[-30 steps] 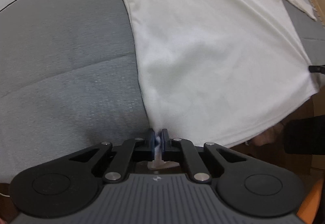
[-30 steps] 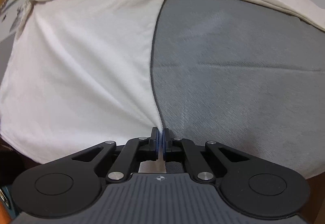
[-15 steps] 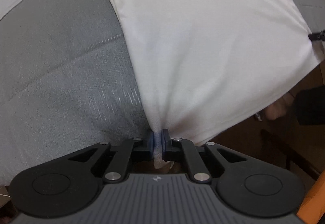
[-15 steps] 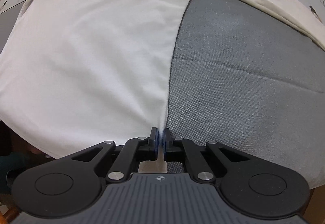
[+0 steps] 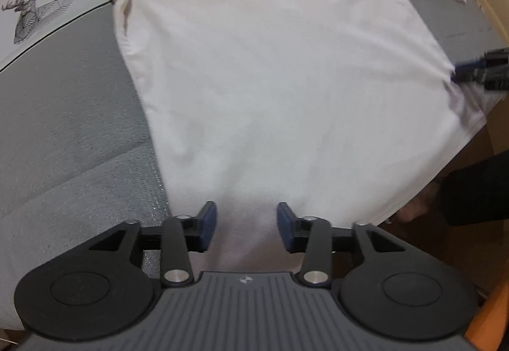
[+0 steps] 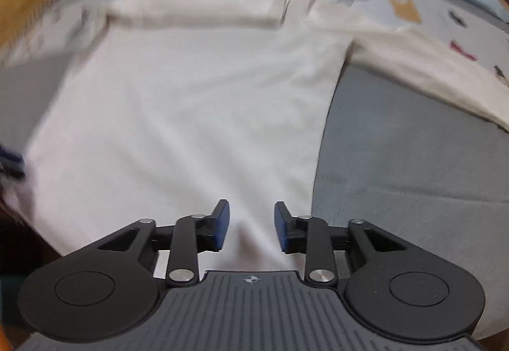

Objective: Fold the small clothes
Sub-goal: 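Release the hem with both tools, then grasp the shirt body with the left tool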

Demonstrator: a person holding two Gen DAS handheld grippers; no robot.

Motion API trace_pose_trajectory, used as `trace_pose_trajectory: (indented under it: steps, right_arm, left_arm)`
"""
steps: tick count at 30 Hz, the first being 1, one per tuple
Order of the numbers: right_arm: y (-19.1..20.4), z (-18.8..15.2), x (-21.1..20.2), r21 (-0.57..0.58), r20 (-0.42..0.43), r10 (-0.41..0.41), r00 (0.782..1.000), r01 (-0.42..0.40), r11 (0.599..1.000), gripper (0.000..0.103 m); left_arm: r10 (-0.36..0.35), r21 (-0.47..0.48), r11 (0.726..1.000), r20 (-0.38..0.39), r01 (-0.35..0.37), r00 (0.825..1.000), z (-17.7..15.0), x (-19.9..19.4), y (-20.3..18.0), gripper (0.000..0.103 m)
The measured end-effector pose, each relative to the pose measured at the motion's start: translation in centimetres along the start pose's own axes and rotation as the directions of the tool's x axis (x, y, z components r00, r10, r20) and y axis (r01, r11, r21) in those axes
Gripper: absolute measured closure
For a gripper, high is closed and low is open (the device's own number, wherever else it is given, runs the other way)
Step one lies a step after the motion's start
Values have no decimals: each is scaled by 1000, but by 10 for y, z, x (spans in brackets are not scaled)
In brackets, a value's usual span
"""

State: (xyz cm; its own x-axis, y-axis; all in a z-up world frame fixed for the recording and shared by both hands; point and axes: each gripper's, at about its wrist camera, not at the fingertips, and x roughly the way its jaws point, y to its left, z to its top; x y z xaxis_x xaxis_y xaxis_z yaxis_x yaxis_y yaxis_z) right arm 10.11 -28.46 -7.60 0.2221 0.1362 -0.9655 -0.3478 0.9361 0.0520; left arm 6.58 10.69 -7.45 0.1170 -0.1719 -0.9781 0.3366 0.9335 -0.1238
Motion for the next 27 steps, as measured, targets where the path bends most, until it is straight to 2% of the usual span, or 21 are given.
trace_pose_trajectory:
  steps: [1, 2, 3, 5, 7, 9, 10, 11, 12, 13, 14, 15, 16, 18, 19, 21, 22, 23, 24, 25, 27]
  right_arm:
    - [1, -2, 12, -19, -85, -33, 996, 32, 999, 65]
    - [5, -5, 20, -73, -124, -82, 989, 74, 995, 64]
    - [9, -3, 17, -103, -109, -93, 990, 82, 991, 64]
    - [10, 9, 2, -74, -34, -97, 995, 94, 993, 64]
    - [9, 19, -15, -27, 45, -88, 995, 89, 996, 64]
    - [4, 29, -32, 36, 130, -90, 987, 86, 996, 63]
    - [2, 34, -39, 76, 166, -106, 980, 94, 993, 62]
    - [-1, 39, -45, 111, 195, -122, 973, 102, 989, 62]
    - [-5, 40, -49, 139, 216, -134, 967, 106, 985, 62]
    - [-7, 44, -54, 168, 235, -145, 961, 107, 980, 62]
    - [-12, 48, -55, 192, 248, -152, 957, 106, 976, 62]
    - [-16, 52, -59, 220, 265, -158, 951, 100, 970, 62]
    - [-18, 56, -64, 247, 287, -159, 945, 87, 965, 62]
    - [-25, 62, -68, 285, 319, -157, 935, 63, 956, 62]
    - [-28, 65, -69, 305, 331, -159, 930, 54, 951, 62]
    - [-36, 67, -73, 334, 343, -158, 926, 37, 942, 62]
    - [-37, 68, -74, 345, 347, -155, 925, 28, 938, 63]
    - [-39, 70, -76, 360, 356, -156, 922, 19, 933, 73]
    - [-42, 71, -77, 375, 364, -155, 918, 7, 927, 81]
    - [-46, 72, -78, 387, 372, -153, 915, -3, 922, 94]
    - [-51, 73, -80, 412, 385, -170, 907, -4, 911, 98]
  left_arm:
    - [13, -4, 1000, -13, -13, 1000, 3, 3, -1, 44]
    - [29, -12, 999, -24, -29, 999, 7, 7, -2, 40]
    - [41, -21, 999, -29, -41, 999, 7, 8, 0, 40]
    - [68, -38, 997, -12, -68, 998, 15, 8, -1, 40]
    - [92, -55, 995, 65, -89, 994, 26, -2, -6, 40]
    - [128, -89, 990, 184, -113, 975, 39, -18, -13, 39]
    - [163, -106, 984, 242, -141, 956, 46, -26, -19, 34]
    - [232, -125, 971, 298, -203, 926, 53, -33, -28, 27]
    - [339, -152, 940, 356, -304, 871, 60, -40, -38, 24]
    - [435, -172, 900, 412, -401, 801, 67, -45, -51, 20]
    - [472, -171, 878, 459, -446, 753, 74, -48, -63, 18]
    - [467, -170, 879, 499, -446, 730, 84, -52, -72, 18]
    - [449, -174, 888, 522, -425, 725, 94, -55, -80, 18]
    - [398, -156, 913, 550, -377, 734, 118, -52, -92, 18]
    - [372, -129, 922, 562, -366, 739, 131, -48, -100, 22]
    - [320, -55, 932, 592, -358, 740, 158, -38, -117, 46]
    - [295, -17, 933, 606, -359, 739, 170, -30, -126, 68]
    - [275, 13, 933, 617, -359, 737, 182, -22, -134, 83]
    - [254, 41, 933, 627, -357, 737, 194, -12, -141, 86]
    - [239, 60, 934, 629, -353, 739, 202, -3, -149, 87]
    - [220, 93, 932, 626, -352, 748, 216, 23, -160, 87]
